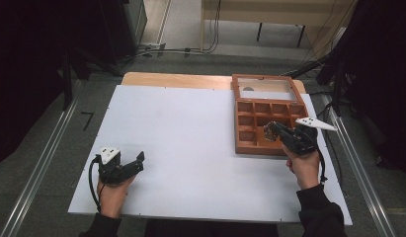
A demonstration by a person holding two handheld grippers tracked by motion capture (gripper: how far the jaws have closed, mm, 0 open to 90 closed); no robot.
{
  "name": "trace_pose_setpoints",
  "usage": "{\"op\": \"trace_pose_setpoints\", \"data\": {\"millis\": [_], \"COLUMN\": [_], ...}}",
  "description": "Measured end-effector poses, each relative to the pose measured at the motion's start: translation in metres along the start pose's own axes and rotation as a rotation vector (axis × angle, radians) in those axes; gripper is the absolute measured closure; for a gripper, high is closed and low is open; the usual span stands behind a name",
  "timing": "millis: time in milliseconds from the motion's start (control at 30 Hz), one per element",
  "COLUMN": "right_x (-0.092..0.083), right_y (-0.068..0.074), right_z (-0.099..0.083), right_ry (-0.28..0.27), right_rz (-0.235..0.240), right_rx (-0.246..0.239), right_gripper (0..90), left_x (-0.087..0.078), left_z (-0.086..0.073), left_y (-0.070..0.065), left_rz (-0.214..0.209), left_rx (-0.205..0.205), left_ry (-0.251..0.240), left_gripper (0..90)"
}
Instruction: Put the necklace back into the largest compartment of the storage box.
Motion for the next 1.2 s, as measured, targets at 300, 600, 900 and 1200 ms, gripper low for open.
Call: {"op": "trace_pose_setpoints", "data": {"millis": [300,600,900,1200], "right_x": [0.014,0.025,0.033,0.030], "right_y": [-0.011,-0.021,-0.023,-0.023], "right_z": [-0.004,-0.008,-0.012,-0.012], "right_ry": [0.027,0.045,0.072,0.065], "right_rz": [-0.042,-0.070,-0.061,-0.041], "right_rx": [0.017,0.034,0.042,0.038], "right_gripper": [79.8,79.6,66.8,43.6], "left_x": [0.000,0.001,0.001,0.000], "left_z": [0.000,-0.001,-0.001,-0.001], "left_y": [0.000,0.000,0.000,0.000], "left_rz": [0.001,0.000,-0.003,-0.002], "left_rx": [0.001,0.000,0.000,0.002], "left_ry": [0.003,0.003,0.002,0.001], "left_gripper": [15.4,15.4,15.5,15.4]}}
Point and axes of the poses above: each handheld gripper's, and its own axes: x roughly forward along the jaws, z roughly out of its top, y roughly to its left, the point moved 2 cm from there along x, roughly forward along the jaws, and after that the axes turned 12 degrees about -x, right-handed, at the moved point
